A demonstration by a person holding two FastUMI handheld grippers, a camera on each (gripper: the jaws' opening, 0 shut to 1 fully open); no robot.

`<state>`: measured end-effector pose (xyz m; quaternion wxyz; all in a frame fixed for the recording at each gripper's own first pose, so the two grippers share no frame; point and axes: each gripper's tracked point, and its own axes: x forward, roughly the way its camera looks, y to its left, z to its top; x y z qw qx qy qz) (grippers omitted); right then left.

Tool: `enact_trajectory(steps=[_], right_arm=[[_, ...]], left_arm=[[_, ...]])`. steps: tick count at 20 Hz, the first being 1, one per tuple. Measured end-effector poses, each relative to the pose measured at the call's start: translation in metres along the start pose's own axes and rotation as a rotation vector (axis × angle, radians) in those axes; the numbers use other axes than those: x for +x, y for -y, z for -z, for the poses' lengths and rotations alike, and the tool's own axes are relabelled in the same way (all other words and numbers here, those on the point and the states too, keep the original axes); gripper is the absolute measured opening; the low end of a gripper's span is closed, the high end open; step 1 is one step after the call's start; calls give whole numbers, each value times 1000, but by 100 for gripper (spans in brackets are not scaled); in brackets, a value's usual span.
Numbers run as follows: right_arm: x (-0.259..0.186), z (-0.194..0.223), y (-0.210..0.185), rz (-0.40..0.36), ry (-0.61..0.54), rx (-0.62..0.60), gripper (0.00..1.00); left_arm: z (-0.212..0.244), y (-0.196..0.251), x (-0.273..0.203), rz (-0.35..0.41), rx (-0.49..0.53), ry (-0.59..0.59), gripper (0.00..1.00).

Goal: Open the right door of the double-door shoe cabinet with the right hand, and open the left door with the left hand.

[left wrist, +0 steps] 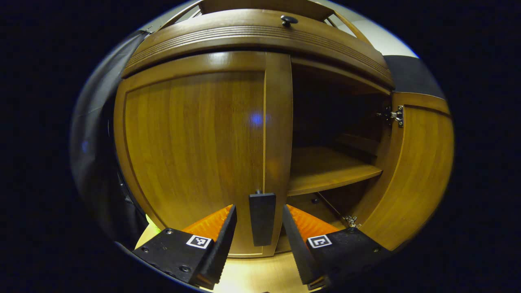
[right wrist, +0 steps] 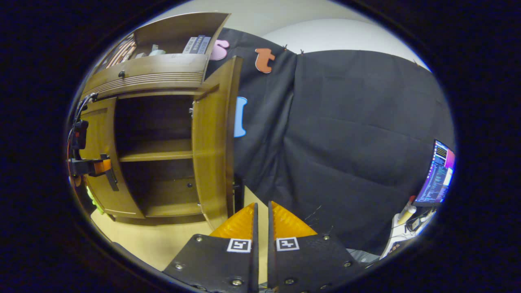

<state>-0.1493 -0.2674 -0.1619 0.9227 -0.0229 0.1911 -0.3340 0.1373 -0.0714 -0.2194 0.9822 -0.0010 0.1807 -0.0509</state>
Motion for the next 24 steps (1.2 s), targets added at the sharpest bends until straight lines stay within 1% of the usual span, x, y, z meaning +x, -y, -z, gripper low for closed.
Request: enact_trajectory(steps=[1, 3, 4, 5, 6, 8, 9, 13, 14, 15, 17, 18, 19, 20, 21, 23, 24], right_arm=[[-1, 0, 4, 12, -3, 6, 8], [-4, 3, 13, 28, -7, 16, 8], [-5, 4, 17, 35, -9, 19, 8], [-7, 5, 20, 41, -8, 20, 3], [-9, 6, 23, 46, -8, 22, 8], [-11, 6, 25, 49, -9, 25, 8], [-12, 6, 26, 48, -8, 27, 8], [-15, 3, 22, 24, 1, 25, 8], [-16, 2, 21, 18, 4, 24, 8], [-17, 1, 20, 9, 6, 24, 8], [-18, -1, 13, -13, 7, 23, 8], [-18, 0, 10, -26, 7, 20, 9], [-18, 0, 7, -39, 8, 16, 8], [-18, -1, 3, -54, 9, 13, 4], [-19, -1, -1, -69, 10, 10, 8], [-20, 0, -11, -101, 11, 5, 8], [-19, -1, -15, -119, 12, 2, 8]], left_arm=[[3, 1, 4, 1, -5, -11, 72], [7, -3, 9, -17, -14, -21, 57], [8, -5, 9, -13, -27, -19, 50], [8, -3, 10, -14, -34, -20, 43], [8, -2, 9, -17, -28, -19, 38], [8, -3, 12, -18, -13, -4, 39], [8, -1, 12, -18, -13, 1, 35], [9, -1, 9, -24, -27, -2, 33], [9, -2, 7, -28, -29, -3, 29], [9, -2, 4, -30, -27, -1, 31], [11, -3, -4, -30, -26, 1, 30], [11, -3, -8, -30, -28, 2, 28], [13, -3, -15, -31, -28, 1, 32], [14, -4, -22, -32, -29, 2, 32], [16, -5, -27, -35, -27, 2, 32], [18, -6, -38, -37, -27, 4, 29], [19, -7, -43, -38, -30, 3, 31]])
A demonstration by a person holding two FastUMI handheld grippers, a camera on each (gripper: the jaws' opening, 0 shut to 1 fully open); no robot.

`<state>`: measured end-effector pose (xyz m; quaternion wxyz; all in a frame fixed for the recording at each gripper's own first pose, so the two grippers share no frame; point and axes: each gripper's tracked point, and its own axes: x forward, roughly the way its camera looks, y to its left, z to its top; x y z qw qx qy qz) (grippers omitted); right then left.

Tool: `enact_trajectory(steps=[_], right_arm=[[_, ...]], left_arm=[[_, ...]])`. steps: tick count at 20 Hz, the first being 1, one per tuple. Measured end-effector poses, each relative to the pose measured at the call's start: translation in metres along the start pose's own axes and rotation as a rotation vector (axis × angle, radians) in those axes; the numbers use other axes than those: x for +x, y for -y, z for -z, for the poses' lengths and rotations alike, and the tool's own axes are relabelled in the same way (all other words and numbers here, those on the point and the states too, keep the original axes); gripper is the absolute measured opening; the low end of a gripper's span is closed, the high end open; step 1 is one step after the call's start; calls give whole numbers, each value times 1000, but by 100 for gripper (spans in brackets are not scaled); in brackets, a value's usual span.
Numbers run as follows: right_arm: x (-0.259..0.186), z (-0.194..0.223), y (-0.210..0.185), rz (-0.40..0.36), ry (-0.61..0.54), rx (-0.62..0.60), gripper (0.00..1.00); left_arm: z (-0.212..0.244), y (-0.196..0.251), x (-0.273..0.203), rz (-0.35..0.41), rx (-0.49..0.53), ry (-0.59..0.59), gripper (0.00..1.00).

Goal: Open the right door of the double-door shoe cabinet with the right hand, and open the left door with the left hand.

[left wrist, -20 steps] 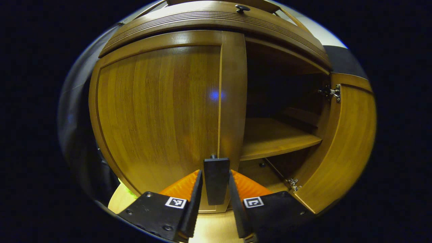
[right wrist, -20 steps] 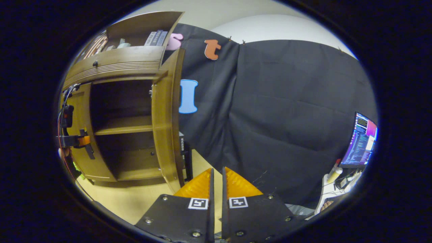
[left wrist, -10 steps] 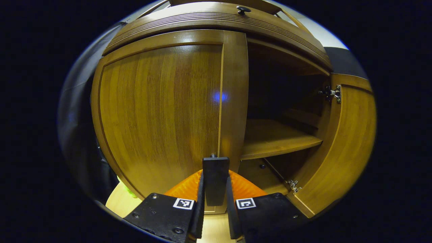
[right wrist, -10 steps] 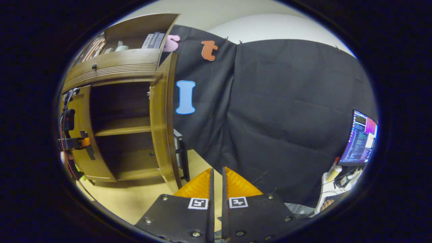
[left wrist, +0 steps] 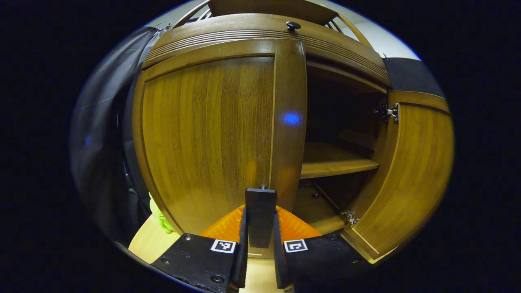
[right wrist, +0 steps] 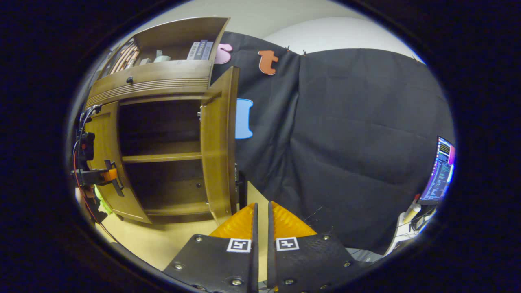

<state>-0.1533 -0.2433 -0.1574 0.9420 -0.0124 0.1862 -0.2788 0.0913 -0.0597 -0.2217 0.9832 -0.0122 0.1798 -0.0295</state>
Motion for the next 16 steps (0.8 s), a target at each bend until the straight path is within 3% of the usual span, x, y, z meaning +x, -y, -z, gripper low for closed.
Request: enact_trajectory(steps=[2, 4, 5, 16], right_arm=[[0, 0, -9, -31, 1, -9, 8], [0, 0, -18, -61, 1, -17, 8], [0, 0, -23, -76, 1, -20, 8], [9, 4, -70, -220, -11, -47, 8]], left_arm=[[2, -2, -10, -5, -2, 0, 27], [4, -6, -18, -14, -5, 1, 31], [5, -7, -22, -19, -9, 0, 27], [15, -26, -64, -81, -29, 15, 29]])
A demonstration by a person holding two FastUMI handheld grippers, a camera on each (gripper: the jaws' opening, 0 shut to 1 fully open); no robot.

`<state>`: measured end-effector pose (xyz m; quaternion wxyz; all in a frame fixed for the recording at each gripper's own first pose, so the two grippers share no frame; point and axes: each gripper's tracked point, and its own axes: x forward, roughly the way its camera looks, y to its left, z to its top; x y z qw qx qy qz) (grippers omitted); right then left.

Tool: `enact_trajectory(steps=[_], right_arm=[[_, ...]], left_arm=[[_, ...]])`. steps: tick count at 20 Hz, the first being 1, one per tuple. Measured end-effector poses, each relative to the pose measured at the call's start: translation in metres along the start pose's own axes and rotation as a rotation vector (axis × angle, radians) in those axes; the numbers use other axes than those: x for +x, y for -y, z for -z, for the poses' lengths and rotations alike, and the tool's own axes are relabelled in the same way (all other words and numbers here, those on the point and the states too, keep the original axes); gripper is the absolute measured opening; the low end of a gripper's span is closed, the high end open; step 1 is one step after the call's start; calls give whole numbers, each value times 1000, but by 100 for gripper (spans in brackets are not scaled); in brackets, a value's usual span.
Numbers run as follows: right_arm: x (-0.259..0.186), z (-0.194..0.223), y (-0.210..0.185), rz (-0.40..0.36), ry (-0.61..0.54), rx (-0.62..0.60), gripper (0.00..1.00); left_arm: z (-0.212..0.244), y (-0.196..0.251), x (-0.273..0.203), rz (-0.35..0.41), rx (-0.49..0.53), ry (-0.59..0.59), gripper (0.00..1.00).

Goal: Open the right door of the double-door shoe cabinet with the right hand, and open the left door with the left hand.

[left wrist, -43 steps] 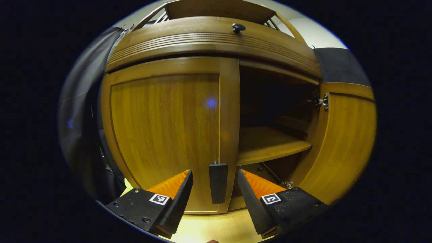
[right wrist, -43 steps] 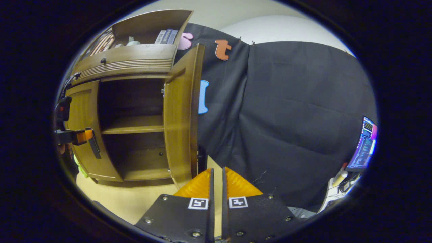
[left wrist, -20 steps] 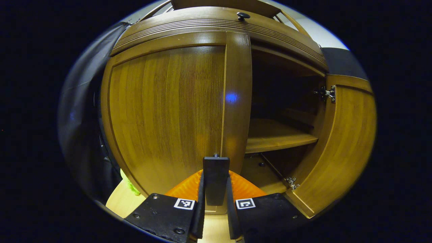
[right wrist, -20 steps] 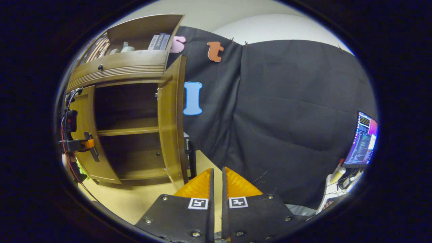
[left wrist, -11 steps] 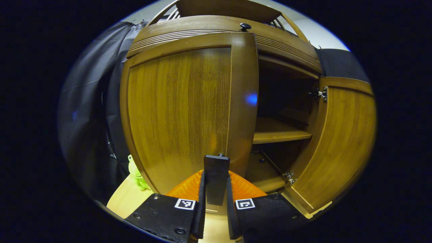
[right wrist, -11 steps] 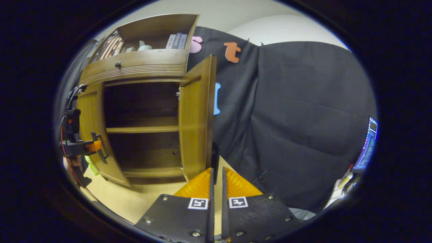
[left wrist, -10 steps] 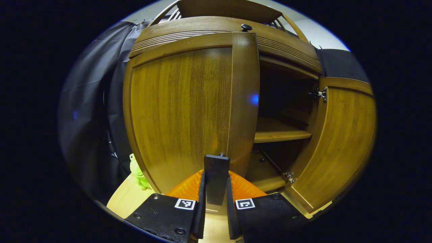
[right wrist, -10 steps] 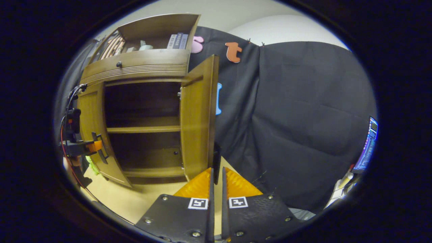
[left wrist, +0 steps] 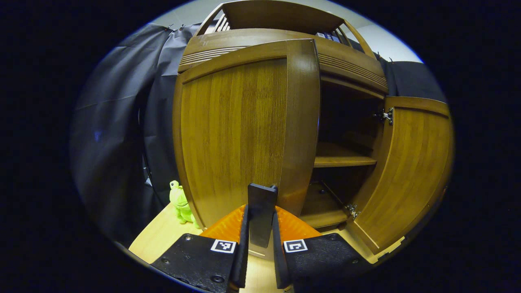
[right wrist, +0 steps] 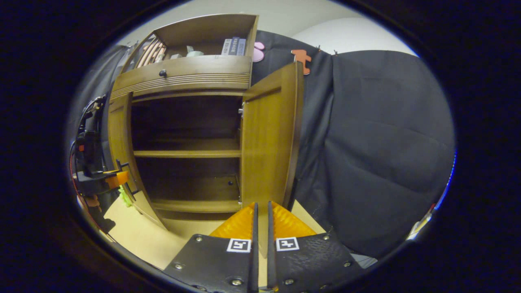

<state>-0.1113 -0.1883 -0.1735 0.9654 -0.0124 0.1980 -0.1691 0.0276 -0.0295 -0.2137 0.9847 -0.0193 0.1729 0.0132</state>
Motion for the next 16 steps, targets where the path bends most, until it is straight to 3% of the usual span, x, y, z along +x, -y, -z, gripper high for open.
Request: enact_trajectory(steps=[16], right_arm=[[26, 2, -80, -222, -30, -32, 8]], left_arm=[[10, -43, -48, -85, -69, -20, 17]])
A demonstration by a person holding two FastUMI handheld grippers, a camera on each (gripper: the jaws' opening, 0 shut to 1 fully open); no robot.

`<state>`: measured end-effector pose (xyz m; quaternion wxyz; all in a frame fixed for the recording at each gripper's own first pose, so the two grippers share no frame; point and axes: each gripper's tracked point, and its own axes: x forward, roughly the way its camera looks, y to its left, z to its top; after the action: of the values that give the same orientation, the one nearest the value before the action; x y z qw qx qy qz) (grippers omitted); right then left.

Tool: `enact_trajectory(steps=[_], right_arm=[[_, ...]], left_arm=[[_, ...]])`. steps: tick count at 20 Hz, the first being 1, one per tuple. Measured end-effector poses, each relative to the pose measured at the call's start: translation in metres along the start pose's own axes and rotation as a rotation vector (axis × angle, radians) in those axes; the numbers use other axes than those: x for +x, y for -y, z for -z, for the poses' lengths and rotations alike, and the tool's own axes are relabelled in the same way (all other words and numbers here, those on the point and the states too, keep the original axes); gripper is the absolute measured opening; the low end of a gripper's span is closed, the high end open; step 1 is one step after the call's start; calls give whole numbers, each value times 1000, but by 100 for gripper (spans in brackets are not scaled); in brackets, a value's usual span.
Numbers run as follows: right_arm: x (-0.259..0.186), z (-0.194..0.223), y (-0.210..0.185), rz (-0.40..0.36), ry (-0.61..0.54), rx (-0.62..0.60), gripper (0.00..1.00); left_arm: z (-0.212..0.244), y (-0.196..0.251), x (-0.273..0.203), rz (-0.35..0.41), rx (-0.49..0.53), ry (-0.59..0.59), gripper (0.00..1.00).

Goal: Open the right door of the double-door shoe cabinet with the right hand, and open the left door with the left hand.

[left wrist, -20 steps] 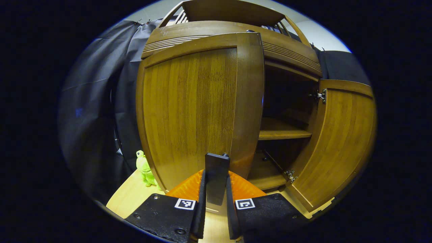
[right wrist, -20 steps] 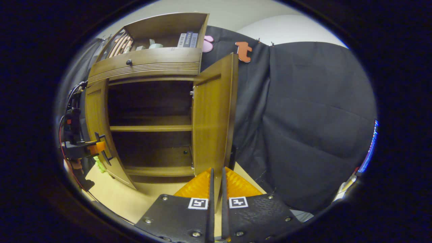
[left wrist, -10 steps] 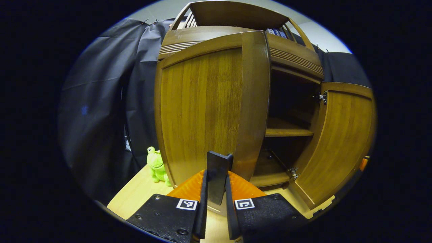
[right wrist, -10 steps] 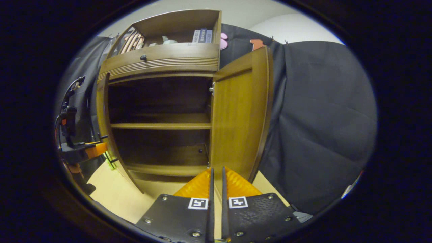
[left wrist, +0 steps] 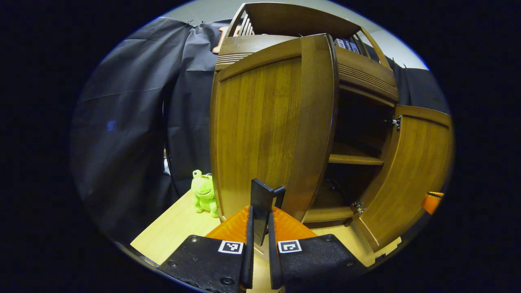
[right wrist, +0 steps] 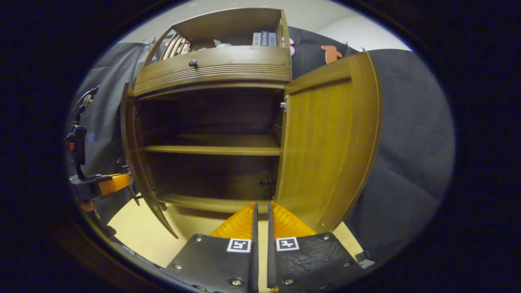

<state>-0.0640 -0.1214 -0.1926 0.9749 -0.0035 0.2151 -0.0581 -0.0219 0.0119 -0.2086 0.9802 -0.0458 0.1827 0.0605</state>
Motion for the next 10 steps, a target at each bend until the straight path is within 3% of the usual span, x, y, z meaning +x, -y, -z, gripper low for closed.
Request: enact_trajectory(steps=[5, 7, 10], right_arm=[[8, 3, -25, -70, -11, -5, 8], [12, 1, -34, -93, -10, -7, 8], [16, -4, -44, -119, -6, -13, 8]], left_arm=[[3, -9, -8, 58, -110, -28, 17], [4, -16, -13, 27, -76, -23, 17], [3, -30, -19, -16, -13, -9, 9]])
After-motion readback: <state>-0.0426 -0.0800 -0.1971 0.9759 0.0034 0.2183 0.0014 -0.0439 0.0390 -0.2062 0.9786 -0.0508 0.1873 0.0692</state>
